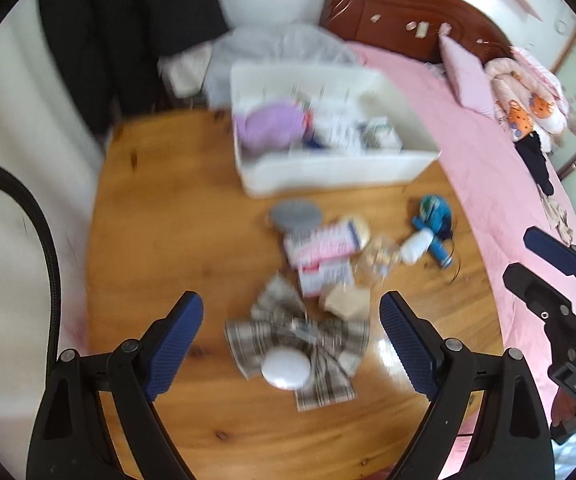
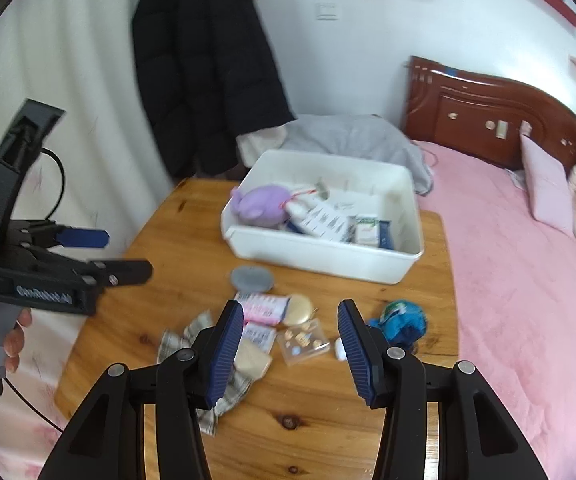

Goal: Organize objects
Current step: 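Withdraw both grippers from the tray toward the plaid bow and earbud case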

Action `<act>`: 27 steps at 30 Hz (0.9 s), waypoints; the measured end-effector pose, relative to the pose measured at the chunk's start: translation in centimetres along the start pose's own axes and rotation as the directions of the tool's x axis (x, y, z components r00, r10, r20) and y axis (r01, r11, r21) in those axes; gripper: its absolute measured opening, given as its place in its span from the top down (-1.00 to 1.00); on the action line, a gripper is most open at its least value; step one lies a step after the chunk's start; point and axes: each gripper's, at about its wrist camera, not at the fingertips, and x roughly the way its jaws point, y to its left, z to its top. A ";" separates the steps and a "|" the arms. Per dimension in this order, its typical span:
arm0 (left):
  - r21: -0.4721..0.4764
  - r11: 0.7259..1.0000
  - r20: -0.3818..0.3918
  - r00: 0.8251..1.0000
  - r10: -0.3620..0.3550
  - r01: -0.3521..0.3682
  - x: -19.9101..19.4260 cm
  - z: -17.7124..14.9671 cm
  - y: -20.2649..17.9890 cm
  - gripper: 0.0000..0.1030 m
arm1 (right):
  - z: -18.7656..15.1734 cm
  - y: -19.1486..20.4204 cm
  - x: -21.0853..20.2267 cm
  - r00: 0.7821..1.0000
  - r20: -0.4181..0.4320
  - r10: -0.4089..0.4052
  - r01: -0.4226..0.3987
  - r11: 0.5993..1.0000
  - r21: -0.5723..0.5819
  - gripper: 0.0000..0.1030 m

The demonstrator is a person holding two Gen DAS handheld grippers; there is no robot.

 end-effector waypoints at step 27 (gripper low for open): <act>-0.191 0.981 -0.193 0.981 0.001 -0.039 12.7 -9.1 1.9 -0.73 | -11.0 6.4 9.3 0.969 -0.235 0.080 -0.123 0.977 -0.176 0.02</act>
